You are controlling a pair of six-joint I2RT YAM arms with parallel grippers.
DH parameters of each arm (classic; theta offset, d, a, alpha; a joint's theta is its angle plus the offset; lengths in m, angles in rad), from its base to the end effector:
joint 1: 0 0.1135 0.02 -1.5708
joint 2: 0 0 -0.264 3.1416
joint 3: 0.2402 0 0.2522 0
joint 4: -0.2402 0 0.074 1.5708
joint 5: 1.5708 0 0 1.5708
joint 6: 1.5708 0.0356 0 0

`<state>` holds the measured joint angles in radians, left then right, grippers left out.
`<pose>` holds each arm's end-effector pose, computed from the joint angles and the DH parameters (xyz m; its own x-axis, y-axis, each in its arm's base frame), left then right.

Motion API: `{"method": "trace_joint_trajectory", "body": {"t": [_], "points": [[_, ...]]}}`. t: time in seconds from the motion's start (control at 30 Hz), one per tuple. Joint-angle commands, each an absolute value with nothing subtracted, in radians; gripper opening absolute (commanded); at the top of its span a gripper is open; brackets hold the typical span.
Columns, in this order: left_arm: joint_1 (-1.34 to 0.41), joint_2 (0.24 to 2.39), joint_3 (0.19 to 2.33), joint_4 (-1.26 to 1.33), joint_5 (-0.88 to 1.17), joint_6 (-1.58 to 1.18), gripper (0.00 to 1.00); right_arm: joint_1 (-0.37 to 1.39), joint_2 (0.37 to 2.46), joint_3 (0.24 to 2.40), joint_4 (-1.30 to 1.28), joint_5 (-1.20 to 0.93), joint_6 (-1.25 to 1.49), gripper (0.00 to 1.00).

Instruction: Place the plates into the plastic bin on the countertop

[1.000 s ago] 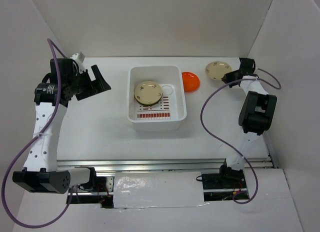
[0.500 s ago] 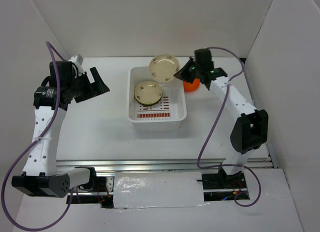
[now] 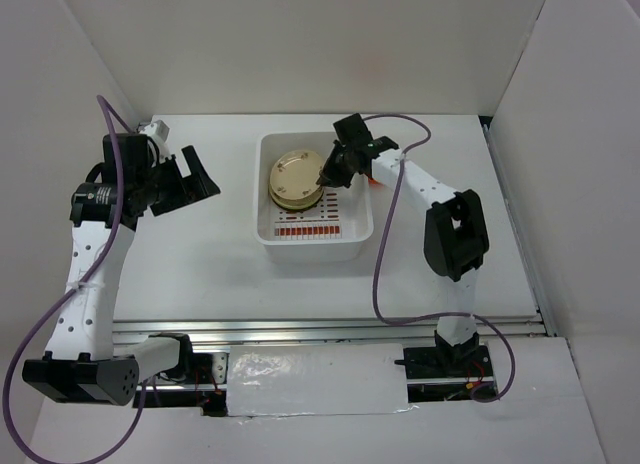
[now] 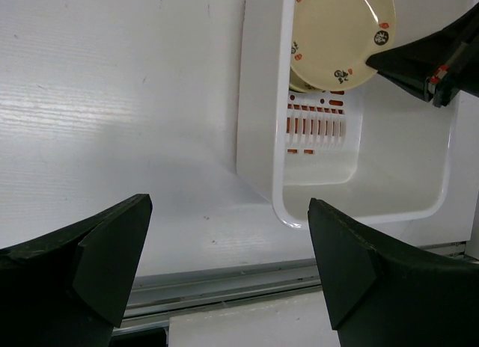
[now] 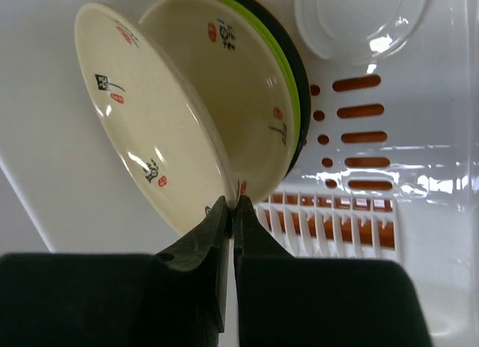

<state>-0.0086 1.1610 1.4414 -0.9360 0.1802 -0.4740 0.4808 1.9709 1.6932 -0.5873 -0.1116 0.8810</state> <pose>0.2200 -0.0083 0.4146 -0.6111 -0.4438 -0.6554 -0.1443 0.8766 -0.4590 0.3934 0.2097 0.2639 -0.8334 0.4299 -0.3474 0.1873 0.8110 0.5543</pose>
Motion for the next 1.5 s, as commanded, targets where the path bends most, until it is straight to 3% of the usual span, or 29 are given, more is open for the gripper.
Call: {"method": "trace_joint_trajectory", "body": {"t": [0.0,0.07,0.13,0.17,0.23,0.37,0.5,0.57,0.7,0.9,1.17,1.47], "points": [[-0.003,1.134,1.442,-0.916,0.195,-0.459,0.99,0.498,2.017,1.828,-0.618,-0.097,0.871,0.04],[-0.005,1.137,1.448,-0.919,0.198,-0.451,0.99,0.502,2.026,1.868,-0.629,-0.115,0.862,0.31],[-0.003,1.146,1.457,-0.928,0.196,-0.445,0.99,0.517,2.005,1.928,-0.652,-0.127,0.842,0.74],[-0.003,1.147,1.469,-0.930,0.192,-0.440,0.99,0.523,1.988,1.951,-0.661,-0.127,0.818,0.86],[-0.003,1.155,1.482,-0.940,0.183,-0.436,0.99,0.528,1.910,1.997,-0.683,-0.109,0.796,1.00],[-0.003,1.170,1.512,-0.950,0.176,-0.433,0.99,0.429,1.754,1.988,-0.677,-0.042,0.743,1.00],[-0.003,1.170,1.506,-0.933,0.192,-0.443,0.99,0.244,1.681,1.774,-0.585,0.040,0.675,1.00],[-0.003,1.175,1.500,-0.930,0.198,-0.448,0.99,0.136,1.741,1.700,-0.537,0.005,0.638,1.00],[-0.005,1.177,1.508,-0.931,0.209,-0.446,0.99,0.008,1.870,1.628,-0.410,-0.268,0.595,1.00],[-0.005,1.163,1.499,-0.933,0.210,-0.442,0.99,-0.098,2.041,1.716,-0.371,-0.353,0.572,0.99],[0.025,1.144,1.473,-0.934,0.207,-0.446,0.99,-0.130,2.328,1.985,-0.584,-0.413,0.545,0.94],[0.026,1.172,1.488,-0.933,0.221,-0.454,0.99,-0.112,2.460,2.091,-0.684,-0.541,0.528,0.74]]}}
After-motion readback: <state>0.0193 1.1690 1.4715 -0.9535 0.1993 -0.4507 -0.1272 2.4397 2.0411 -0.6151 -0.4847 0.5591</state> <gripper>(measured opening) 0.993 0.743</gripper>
